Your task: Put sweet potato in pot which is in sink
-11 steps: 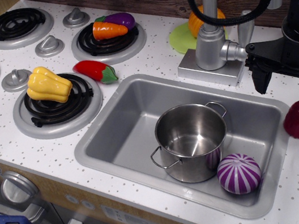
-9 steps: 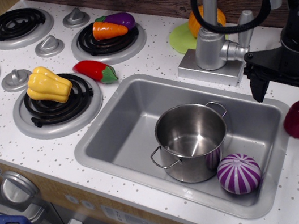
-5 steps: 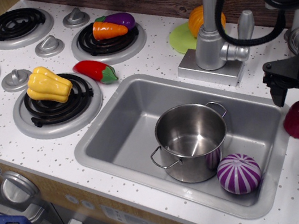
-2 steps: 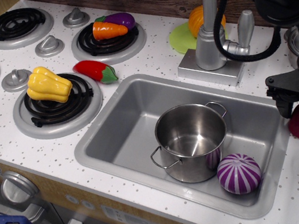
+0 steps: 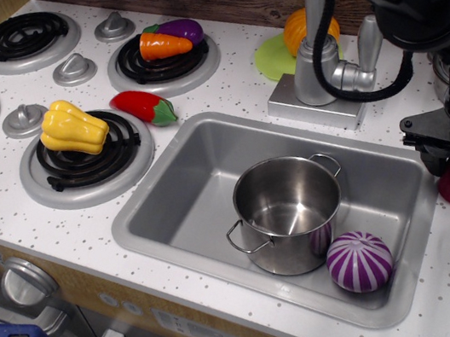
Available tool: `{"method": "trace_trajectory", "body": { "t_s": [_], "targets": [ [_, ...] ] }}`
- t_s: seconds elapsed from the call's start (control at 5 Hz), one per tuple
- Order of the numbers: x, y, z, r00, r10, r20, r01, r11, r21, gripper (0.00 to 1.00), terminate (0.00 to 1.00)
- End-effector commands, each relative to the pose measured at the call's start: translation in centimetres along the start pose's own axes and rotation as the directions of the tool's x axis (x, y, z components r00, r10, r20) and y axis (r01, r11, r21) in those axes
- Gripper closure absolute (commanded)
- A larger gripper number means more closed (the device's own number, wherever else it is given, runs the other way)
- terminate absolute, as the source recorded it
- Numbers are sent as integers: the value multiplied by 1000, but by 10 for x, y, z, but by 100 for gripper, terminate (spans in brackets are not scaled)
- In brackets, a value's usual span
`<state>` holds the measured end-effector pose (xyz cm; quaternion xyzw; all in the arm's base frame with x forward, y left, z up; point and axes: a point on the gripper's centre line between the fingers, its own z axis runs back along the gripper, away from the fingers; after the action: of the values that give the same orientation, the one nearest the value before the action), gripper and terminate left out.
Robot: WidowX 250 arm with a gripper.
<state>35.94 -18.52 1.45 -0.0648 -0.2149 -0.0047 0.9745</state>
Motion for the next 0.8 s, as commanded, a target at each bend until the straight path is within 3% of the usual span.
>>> {"method": "trace_trajectory", "body": {
  "t_s": [0.0,0.2,0.4,0.6],
  "targets": [
    [14,12,37,996,-56,-75,61,995,73,100,0],
    [23,22,64,985,-111,-131,128,983,133,100,0],
    [26,46,81,975,-165,-149,190,965,178,100,0],
    [14,75,90,961,-221,-167,255,940,225,100,0]
  ]
}}
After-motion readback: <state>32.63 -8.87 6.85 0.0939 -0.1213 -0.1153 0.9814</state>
